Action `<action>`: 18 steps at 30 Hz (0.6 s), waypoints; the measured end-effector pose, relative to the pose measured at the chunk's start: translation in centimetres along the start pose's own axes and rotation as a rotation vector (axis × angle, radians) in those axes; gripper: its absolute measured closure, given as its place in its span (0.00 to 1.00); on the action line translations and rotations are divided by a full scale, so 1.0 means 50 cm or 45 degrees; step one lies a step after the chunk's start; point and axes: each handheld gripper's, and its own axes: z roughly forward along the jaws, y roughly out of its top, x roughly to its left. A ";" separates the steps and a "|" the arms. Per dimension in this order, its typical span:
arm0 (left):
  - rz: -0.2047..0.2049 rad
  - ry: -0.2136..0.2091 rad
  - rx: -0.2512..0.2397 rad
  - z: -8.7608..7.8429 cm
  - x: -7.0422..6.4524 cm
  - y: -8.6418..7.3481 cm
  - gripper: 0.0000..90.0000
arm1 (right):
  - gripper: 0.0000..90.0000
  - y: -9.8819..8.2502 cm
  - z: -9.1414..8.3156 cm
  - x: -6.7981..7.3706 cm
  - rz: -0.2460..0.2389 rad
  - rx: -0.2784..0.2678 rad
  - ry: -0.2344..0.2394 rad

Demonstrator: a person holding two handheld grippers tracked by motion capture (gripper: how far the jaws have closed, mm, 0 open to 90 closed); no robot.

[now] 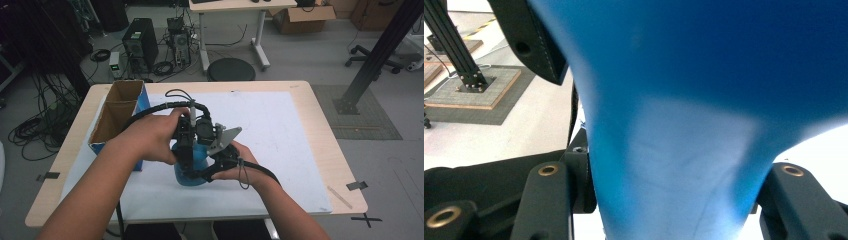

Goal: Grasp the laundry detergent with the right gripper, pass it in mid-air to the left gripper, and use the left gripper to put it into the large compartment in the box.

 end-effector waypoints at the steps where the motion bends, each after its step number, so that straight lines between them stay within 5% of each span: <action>1: -0.002 0.004 -0.001 0.000 0.000 0.000 0.34 | 0.50 0.000 0.000 0.001 0.004 0.000 0.002; 5: -0.002 -0.015 -0.003 0.000 0.001 0.000 0.41 | 0.50 0.000 0.000 0.001 0.003 0.006 -0.002; 18: -0.034 0.003 0.007 -0.003 -0.002 0.005 0.43 | 0.50 0.001 -0.002 0.002 0.010 0.005 0.002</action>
